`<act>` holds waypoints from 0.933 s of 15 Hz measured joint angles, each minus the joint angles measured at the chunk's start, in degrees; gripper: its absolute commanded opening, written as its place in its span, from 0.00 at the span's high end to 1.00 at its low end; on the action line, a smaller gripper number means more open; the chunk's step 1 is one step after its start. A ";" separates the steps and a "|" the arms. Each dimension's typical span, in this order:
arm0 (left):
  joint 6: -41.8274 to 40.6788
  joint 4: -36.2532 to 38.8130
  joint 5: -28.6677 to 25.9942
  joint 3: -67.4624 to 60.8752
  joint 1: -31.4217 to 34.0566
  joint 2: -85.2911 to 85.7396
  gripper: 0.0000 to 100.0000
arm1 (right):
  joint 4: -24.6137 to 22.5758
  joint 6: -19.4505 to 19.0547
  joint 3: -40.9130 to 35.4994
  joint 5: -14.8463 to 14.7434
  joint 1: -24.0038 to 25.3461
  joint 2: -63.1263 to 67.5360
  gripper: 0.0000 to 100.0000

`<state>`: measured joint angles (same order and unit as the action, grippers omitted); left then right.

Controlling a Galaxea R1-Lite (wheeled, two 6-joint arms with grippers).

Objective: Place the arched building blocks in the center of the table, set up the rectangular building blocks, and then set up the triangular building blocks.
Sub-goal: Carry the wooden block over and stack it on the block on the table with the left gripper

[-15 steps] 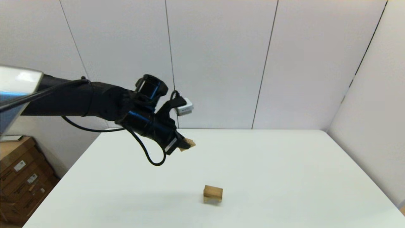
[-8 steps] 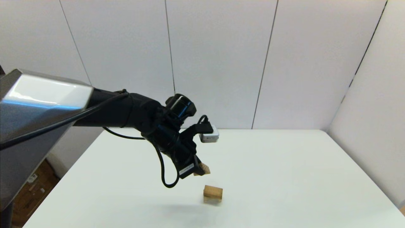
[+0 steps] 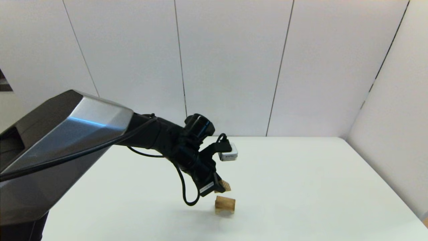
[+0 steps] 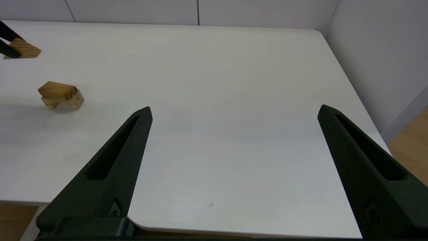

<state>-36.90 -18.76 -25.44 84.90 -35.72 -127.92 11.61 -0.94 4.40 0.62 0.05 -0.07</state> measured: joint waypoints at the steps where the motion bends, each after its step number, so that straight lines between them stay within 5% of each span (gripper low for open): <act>1: 0.02 3.17 -0.11 -1.13 -0.02 -0.72 1.00 | 0.02 -0.02 0.00 -0.02 0.00 0.00 0.00; 14: -0.09 10.34 0.12 -4.41 -0.96 -5.07 1.00 | 0.02 0.00 0.00 -0.02 0.00 0.00 0.00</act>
<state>-36.99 -8.42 -25.32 80.48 -36.68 -132.99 11.63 -0.94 4.40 0.60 0.05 -0.07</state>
